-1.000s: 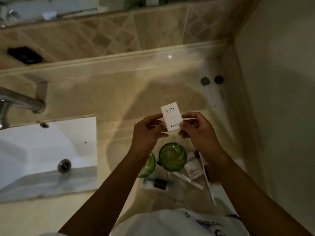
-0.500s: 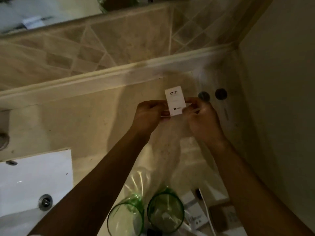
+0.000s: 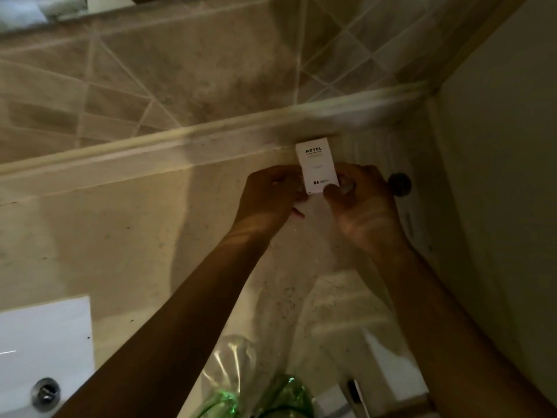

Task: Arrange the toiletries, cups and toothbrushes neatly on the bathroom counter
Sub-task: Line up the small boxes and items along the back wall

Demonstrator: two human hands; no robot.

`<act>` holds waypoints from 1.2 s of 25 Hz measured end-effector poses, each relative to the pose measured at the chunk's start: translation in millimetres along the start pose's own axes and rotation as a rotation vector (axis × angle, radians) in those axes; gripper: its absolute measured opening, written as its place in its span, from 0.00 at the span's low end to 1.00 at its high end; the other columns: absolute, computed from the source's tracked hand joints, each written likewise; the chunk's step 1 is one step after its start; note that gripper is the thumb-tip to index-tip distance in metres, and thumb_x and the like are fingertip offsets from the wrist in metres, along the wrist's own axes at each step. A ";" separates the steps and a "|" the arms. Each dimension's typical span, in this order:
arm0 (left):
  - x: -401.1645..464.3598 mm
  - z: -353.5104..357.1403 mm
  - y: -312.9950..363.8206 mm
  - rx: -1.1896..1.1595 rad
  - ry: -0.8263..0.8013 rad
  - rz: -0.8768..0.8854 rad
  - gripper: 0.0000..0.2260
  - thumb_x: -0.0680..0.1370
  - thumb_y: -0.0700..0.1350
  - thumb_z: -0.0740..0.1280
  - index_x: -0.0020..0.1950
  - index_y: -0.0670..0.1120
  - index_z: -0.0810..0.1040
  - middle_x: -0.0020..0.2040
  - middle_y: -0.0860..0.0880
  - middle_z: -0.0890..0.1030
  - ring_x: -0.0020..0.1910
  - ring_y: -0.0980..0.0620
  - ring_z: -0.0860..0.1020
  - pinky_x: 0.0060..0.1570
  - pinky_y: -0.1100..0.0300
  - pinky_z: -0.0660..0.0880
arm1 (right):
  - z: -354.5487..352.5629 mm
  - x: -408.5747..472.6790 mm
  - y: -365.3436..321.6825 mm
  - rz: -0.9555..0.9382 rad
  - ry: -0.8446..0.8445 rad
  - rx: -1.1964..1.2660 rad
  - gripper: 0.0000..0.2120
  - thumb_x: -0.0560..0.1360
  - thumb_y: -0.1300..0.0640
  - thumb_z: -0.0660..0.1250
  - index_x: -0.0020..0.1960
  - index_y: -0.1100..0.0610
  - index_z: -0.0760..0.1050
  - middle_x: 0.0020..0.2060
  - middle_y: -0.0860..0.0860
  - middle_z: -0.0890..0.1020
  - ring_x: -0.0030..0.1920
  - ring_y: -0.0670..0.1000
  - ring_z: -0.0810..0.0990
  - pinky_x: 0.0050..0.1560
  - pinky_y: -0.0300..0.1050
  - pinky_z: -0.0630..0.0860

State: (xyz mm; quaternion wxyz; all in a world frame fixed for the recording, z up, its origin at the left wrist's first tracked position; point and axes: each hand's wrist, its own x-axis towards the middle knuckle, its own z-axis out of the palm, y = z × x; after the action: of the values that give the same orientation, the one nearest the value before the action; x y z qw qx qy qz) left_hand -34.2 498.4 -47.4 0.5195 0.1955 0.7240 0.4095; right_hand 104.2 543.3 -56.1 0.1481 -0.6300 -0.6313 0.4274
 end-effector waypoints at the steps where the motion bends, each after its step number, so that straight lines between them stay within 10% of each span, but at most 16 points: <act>1: 0.6 0.1 0.5 0.020 0.003 0.003 0.09 0.80 0.39 0.64 0.54 0.46 0.83 0.49 0.47 0.86 0.47 0.47 0.85 0.40 0.49 0.84 | 0.6 2.0 -0.3 0.013 -0.011 -0.005 0.16 0.78 0.55 0.68 0.65 0.52 0.74 0.63 0.51 0.74 0.52 0.45 0.76 0.42 0.27 0.69; 15: -27.4 -15.2 15.6 0.131 0.088 0.030 0.08 0.80 0.41 0.64 0.57 0.47 0.81 0.49 0.51 0.83 0.39 0.49 0.85 0.36 0.55 0.80 | -11.6 -31.6 -2.3 0.050 0.025 0.130 0.18 0.78 0.55 0.67 0.66 0.48 0.74 0.63 0.45 0.73 0.50 0.39 0.77 0.44 0.27 0.76; 21: -115.0 -50.6 9.3 0.112 -0.029 0.088 0.08 0.79 0.37 0.63 0.46 0.42 0.82 0.37 0.44 0.82 0.33 0.48 0.80 0.28 0.57 0.74 | -33.3 -127.9 25.7 0.009 -0.029 0.079 0.09 0.76 0.55 0.67 0.56 0.48 0.79 0.54 0.47 0.81 0.45 0.40 0.79 0.49 0.42 0.80; 27: -243.6 -59.6 -25.0 -0.017 -0.106 0.058 0.09 0.79 0.35 0.64 0.41 0.42 0.81 0.32 0.43 0.80 0.28 0.45 0.76 0.27 0.57 0.70 | -43.5 -226.2 70.9 0.078 -0.104 0.009 0.08 0.77 0.56 0.66 0.54 0.48 0.81 0.47 0.41 0.83 0.43 0.36 0.79 0.39 0.28 0.73; 30: -303.2 -49.3 -55.6 -0.096 -0.153 -0.030 0.09 0.79 0.36 0.65 0.42 0.42 0.83 0.35 0.41 0.84 0.31 0.44 0.80 0.31 0.54 0.75 | -41.3 -259.3 90.7 0.081 -0.124 -0.077 0.08 0.77 0.54 0.67 0.54 0.47 0.81 0.49 0.42 0.83 0.47 0.40 0.80 0.47 0.36 0.77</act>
State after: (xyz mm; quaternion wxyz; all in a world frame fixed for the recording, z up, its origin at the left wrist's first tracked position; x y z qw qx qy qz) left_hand 45.2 231.6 94.0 0.5881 0.1901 0.6646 0.4199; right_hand 236.9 304.4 -6.5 0.0671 -0.6327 -0.6292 0.4465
